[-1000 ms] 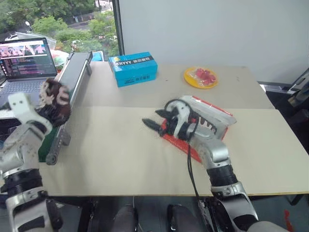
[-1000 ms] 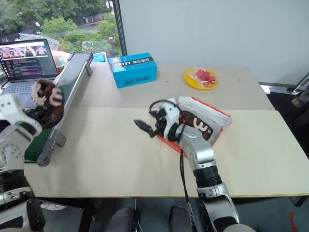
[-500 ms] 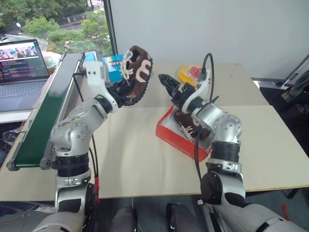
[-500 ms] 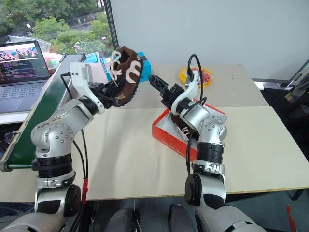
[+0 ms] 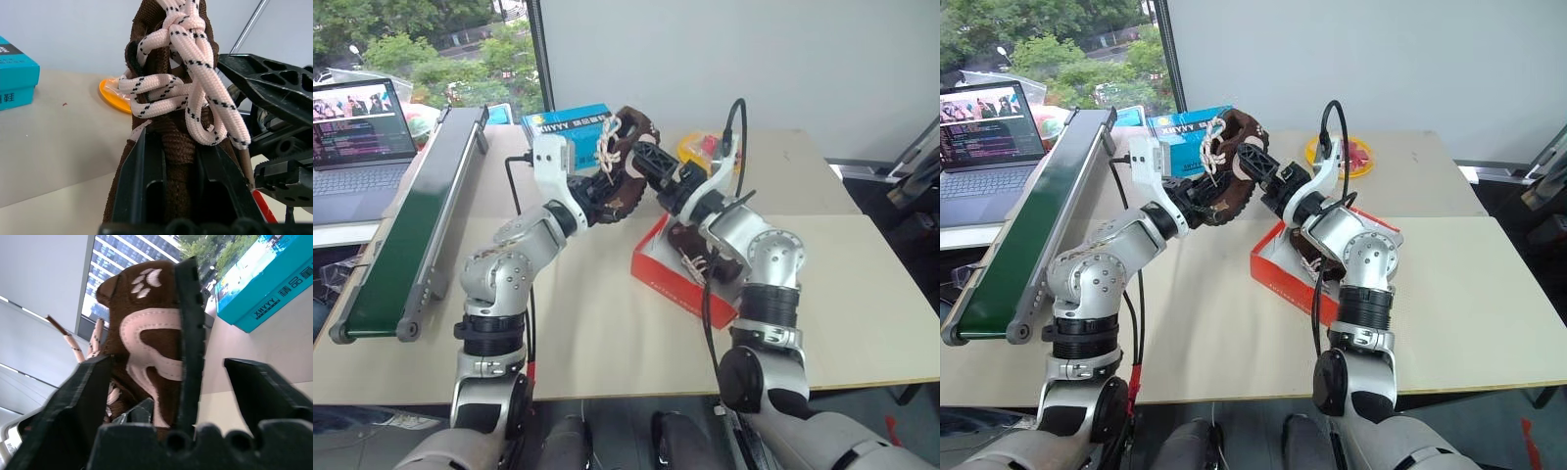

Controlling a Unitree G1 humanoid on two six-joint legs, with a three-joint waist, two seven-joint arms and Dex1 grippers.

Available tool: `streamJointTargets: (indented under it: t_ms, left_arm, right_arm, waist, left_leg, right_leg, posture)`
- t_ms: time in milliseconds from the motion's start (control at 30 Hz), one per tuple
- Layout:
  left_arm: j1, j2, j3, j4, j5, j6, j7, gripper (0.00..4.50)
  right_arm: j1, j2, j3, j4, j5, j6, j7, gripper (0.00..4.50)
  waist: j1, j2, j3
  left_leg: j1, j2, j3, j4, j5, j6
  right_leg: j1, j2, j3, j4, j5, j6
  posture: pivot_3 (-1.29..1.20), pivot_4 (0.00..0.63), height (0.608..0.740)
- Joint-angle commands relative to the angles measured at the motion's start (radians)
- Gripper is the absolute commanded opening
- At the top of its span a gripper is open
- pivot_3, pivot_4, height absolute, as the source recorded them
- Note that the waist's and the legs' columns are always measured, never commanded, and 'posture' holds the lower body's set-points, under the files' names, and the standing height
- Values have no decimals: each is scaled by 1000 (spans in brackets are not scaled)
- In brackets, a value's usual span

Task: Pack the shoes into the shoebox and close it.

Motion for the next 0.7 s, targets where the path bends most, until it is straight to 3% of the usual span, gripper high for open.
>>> streamJointTargets:
  t_ms: [33, 233, 333, 600, 633, 700]
  left_arm:
    - [-28, -10, -6, -40, -7, -9, -3, 272]
    - [-26, -22, 11, -48, -29, 10, 7, 272]
    - [-26, -14, 17, -47, -30, 14, 3, 272]
    - [-30, 29, 44, -75, -67, 65, -17, 3403]
    - [-31, 41, 53, -80, -78, 74, -20, 3666]
    - [-32, 72, 84, -93, -95, 85, -24, 3704]
  right_arm:
    - [-24, -10, 22, -42, 10, -33, 11, 2739]
    - [-26, -12, 28, -36, 16, -52, 18, 755]
    - [-37, -15, 41, -19, 0, -71, 35, 373]
    - [-70, -32, 72, 36, -54, -137, 80, 331]
    - [-73, -36, 72, 40, -57, -141, 83, 331]
    - [-80, -58, 83, 45, -76, -147, 98, 330]
  waist:
    - [0, 0, 0]
    - [0, 0, 0]
    - [-1, 0, 0]
    - [0, 0, 0]
    - [0, 0, 0]
    - [0, 0, 0]
  left_leg:
    - [0, 0, 0, 0, 0, 0]
    - [0, 0, 0, 0, 0, 0]
    - [0, 0, 0, 0, 0, 0]
    - [0, 0, -1, 0, 0, 0]
    - [0, 0, -1, 0, 0, 0]
    - [0, 0, -1, 0, 0, 0]
  right_leg:
    - [0, 0, 0, 0, 0, 0]
    - [0, 0, 0, 0, 0, 0]
    - [0, 0, 0, 0, 0, 0]
    - [0, 0, 0, 0, 0, 0]
    - [0, 0, 0, 0, 0, 0]
    - [0, 0, 0, 0, 0, 0]
  posture:
    - [0, 150, 740]
    - [0, 150, 740]
    - [0, 150, 740]
    - [0, 150, 740]
    - [0, 150, 740]
    - [0, 150, 740]
